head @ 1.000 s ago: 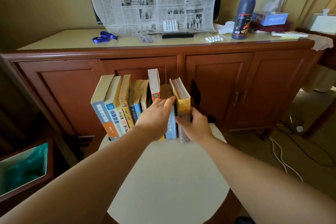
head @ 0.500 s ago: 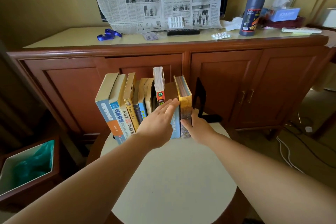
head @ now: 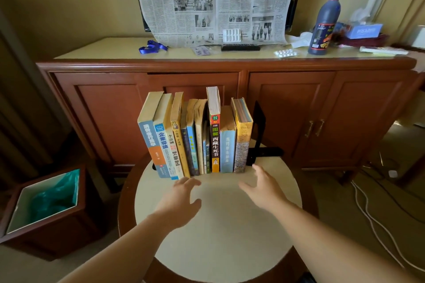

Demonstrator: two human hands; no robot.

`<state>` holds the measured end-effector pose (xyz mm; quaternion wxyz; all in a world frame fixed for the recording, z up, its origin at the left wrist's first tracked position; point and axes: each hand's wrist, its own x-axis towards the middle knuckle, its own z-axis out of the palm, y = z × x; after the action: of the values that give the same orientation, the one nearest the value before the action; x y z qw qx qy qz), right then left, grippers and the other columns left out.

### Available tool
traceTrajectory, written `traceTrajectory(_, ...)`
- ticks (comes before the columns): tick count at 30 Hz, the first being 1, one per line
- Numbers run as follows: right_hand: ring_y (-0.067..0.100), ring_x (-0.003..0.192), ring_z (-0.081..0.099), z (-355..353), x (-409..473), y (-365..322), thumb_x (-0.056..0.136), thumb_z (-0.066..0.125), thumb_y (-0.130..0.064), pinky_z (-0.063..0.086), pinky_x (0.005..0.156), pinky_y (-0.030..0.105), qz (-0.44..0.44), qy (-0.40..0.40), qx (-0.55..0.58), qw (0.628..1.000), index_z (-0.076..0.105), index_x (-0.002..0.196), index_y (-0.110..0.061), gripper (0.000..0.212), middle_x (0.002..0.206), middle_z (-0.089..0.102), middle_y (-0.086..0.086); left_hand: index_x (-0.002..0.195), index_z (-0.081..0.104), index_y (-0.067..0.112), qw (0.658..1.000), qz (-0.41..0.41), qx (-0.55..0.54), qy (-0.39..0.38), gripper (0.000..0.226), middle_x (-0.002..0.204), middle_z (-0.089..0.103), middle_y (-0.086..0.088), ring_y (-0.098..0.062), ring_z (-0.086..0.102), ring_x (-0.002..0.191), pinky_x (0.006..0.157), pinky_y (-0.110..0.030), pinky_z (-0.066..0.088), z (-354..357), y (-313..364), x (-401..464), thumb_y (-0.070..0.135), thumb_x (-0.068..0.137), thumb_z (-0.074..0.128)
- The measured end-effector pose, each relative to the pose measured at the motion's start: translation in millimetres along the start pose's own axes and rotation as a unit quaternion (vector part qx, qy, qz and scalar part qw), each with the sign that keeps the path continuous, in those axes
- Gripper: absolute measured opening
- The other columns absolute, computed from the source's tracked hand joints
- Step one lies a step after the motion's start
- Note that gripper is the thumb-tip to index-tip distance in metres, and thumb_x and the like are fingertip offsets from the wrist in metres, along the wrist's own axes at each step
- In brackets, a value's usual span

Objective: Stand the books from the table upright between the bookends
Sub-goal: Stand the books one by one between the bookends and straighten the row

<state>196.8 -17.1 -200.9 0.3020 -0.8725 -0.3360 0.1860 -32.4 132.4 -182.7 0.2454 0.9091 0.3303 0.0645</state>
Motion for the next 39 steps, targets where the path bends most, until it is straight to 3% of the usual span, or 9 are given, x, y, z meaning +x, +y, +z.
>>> traceTrajectory(4, 0.017, 0.145, 0.037, 15, -18, 23, 0.095, 0.062, -0.054, 0.033, 0.114, 0.030, -0.057, 0.019, -0.091, 0.994, 0.044, 0.151, -0.022, 0.067, 0.158, 0.041, -0.001, 0.147, 0.049, 0.033, 0.997, -0.077, -0.009, 0.017, 0.051, 0.154, 0.044, 0.008, -0.015, 0.038, 0.144, 0.117, -0.034, 0.041, 8, -39, -16, 0.044, 0.099, 0.063)
traceTrajectory(7, 0.013, 0.156, 0.015, 31, -30, 33, 0.094, 0.036, -0.070, 0.016, 0.125, 0.031, -0.104, 0.014, -0.189, 0.976, 0.033, 0.159, -0.028, 0.078, 0.170, 0.020, -0.005, 0.158, 0.036, 0.034, 0.998, -0.045, 0.049, 0.013, 0.065, 0.165, 0.030, 0.014, -0.011, 0.024, 0.152, 0.126, -0.033, 0.022, 17, -56, -28, 0.060, 0.101, 0.049)
traceTrajectory(9, 0.014, 0.156, 0.015, 34, -28, 34, 0.083, 0.022, -0.080, 0.015, 0.126, 0.033, -0.107, 0.031, -0.218, 0.970, 0.033, 0.159, -0.030, 0.091, 0.170, 0.019, -0.004, 0.159, 0.035, 0.036, 0.997, -0.041, 0.059, 0.025, 0.068, 0.167, 0.027, 0.014, -0.012, 0.021, 0.154, 0.127, -0.035, 0.018, 21, -59, -29, 0.065, 0.099, 0.047)
traceTrajectory(15, 0.016, 0.155, 0.019, 32, -30, 28, 0.082, 0.032, -0.081, 0.016, 0.126, 0.034, -0.095, 0.036, -0.215, 0.971, 0.038, 0.157, -0.032, 0.090, 0.169, 0.023, -0.004, 0.161, 0.031, 0.036, 0.993, -0.072, 0.079, 0.056, 0.085, 0.172, 0.020, 0.007, -0.017, 0.010, 0.160, 0.130, -0.040, 0.006, 23, -61, -27, 0.078, 0.090, 0.048)
traceTrajectory(19, 0.026, 0.148, 0.027, 42, -29, 2, 0.085, 0.047, -0.071, 0.024, 0.121, 0.041, -0.043, 0.052, -0.251, 0.966, 0.047, 0.147, -0.022, 0.079, 0.162, 0.034, 0.007, 0.159, 0.033, 0.034, 0.993, -0.084, 0.054, 0.069, 0.086, 0.168, 0.026, 0.010, -0.016, 0.020, 0.156, 0.128, -0.040, 0.020, 23, -59, -28, 0.077, 0.088, 0.053)
traceTrajectory(25, 0.036, 0.131, 0.037, 75, -18, -35, 0.073, 0.032, -0.087, 0.028, 0.110, 0.062, 0.064, 0.069, -0.314, 0.945, 0.052, 0.133, -0.016, 0.095, 0.137, 0.048, 0.014, 0.137, 0.051, 0.032, 0.975, -0.152, -0.058, 0.150, 0.056, 0.139, 0.057, 0.007, -0.012, 0.052, 0.123, 0.106, -0.034, 0.047, 17, -58, -13, 0.058, 0.091, 0.067)
traceTrajectory(30, 0.035, 0.131, 0.038, 79, -16, -27, 0.076, 0.035, -0.085, 0.028, 0.112, 0.060, 0.044, 0.120, -0.293, 0.948, 0.057, 0.131, -0.020, 0.088, 0.135, 0.051, 0.012, 0.121, 0.067, 0.026, 0.990, 0.020, 0.073, 0.122, 0.040, 0.132, 0.061, 0.008, -0.014, 0.054, 0.125, 0.091, -0.027, 0.052, -2, -66, 9, 0.058, 0.097, 0.061)
traceTrajectory(34, 0.030, 0.147, 0.023, 79, -12, -26, 0.085, 0.033, -0.084, 0.013, 0.119, 0.063, 0.003, 0.089, -0.262, 0.961, 0.048, 0.144, -0.025, 0.084, 0.155, 0.036, 0.007, 0.110, 0.074, 0.018, 0.932, 0.262, 0.185, 0.169, 0.040, 0.109, 0.072, 0.003, -0.018, 0.065, 0.105, 0.086, -0.038, 0.060, -22, -77, 29, 0.053, 0.097, 0.059)
traceTrajectory(39, 0.017, 0.156, 0.015, 82, -8, -19, 0.088, 0.020, -0.082, 0.014, 0.123, 0.053, -0.091, 0.074, -0.250, 0.961, 0.043, 0.152, -0.027, 0.088, 0.167, 0.027, -0.002, 0.134, 0.069, 0.021, 0.878, 0.374, 0.268, 0.131, 0.053, 0.134, 0.069, 0.003, -0.018, 0.060, 0.131, 0.116, -0.034, 0.039, -35, -77, 45, 0.055, 0.093, 0.068)
